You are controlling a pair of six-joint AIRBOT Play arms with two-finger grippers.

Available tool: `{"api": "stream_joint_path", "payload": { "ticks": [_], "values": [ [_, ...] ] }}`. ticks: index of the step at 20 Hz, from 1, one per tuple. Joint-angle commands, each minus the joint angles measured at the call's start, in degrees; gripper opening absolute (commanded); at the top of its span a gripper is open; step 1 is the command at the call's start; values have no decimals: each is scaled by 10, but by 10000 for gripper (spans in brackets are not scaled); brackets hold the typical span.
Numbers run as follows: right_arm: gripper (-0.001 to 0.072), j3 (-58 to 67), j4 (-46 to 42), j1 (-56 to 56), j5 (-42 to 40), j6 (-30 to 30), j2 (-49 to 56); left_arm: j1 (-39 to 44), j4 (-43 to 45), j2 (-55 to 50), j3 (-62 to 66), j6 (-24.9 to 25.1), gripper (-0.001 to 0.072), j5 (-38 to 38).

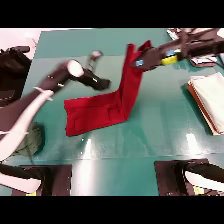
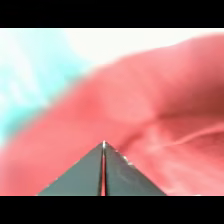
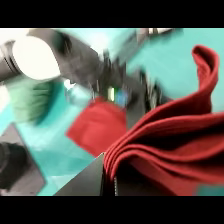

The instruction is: Fold the shirts.

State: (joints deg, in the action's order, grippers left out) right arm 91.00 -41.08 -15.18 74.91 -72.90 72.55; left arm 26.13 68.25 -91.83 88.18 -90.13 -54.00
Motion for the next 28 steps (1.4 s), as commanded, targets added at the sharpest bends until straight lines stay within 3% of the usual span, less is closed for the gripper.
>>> {"api": "stream_joint_path", "payload": {
  "ticks": [1,4,5,6,7,10,12,17,18,20,21,24,28],
  "values": [
    [14,3,33,-121,-99,-5,43,-100,122,119,20,0,36,-75],
    [15,15,80,-251,-216,47,135,-181,165,225,21,1,36,-79],
    [76,37,84,-290,-255,67,174,-200,176,252,21,1,36,-80],
    [318,63,82,-315,-276,81,206,-212,179,270,21,2,36,-82],
    [439,89,80,-331,-285,83,235,-220,180,285,21,2,36,-87],
    [427,136,49,-304,-206,66,266,-221,175,292,21,6,36,-108],
    [359,112,-5,-255,-155,47,246,-221,148,292,21,6,36,-114],
    [359,-110,-74,-87,-127,37,138,-185,115,292,21,7,36,-97],
    [368,-166,-74,-50,-128,37,117,-172,115,292,21,6,36,-89],
    [612,-259,-59,10,-133,37,94,-149,115,292,21,6,36,-73],
    [637,-291,-47,30,-134,37,94,-140,115,292,21,6,36,-64],
    [634,-342,22,52,-143,38,126,-122,115,291,21,6,36,-43],
    [628,-304,71,-8,-155,46,201,-122,113,291,21,6,36,-41]
  ]
}}
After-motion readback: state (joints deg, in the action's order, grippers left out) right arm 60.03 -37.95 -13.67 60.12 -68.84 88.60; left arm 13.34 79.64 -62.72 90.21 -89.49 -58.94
